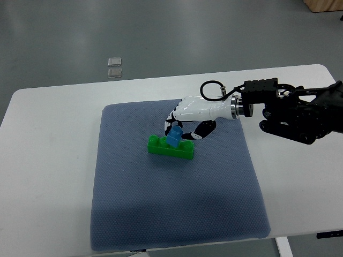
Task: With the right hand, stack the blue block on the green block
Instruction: 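Lower the blue block onto the green block's studs and press down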
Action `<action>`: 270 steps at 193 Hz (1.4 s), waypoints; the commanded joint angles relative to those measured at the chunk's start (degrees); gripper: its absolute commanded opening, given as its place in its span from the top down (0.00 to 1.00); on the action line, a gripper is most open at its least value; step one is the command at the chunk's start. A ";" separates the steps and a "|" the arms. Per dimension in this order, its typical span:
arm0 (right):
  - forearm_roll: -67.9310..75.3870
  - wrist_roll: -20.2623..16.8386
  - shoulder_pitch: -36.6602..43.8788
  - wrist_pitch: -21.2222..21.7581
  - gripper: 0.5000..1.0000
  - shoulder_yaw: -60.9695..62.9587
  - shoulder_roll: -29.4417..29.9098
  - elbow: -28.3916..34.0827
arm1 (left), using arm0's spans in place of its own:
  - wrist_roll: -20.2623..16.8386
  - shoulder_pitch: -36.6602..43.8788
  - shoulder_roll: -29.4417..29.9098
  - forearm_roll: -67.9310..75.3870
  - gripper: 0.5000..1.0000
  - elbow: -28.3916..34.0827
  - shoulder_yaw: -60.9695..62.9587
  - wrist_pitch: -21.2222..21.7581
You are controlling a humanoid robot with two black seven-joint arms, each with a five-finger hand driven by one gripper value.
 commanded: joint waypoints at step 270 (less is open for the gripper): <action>-3.17 0.00 -0.48 -0.12 1.00 -0.67 1.97 -2.89 | 0.00 0.00 0.00 0.00 0.00 -0.01 -0.01 0.00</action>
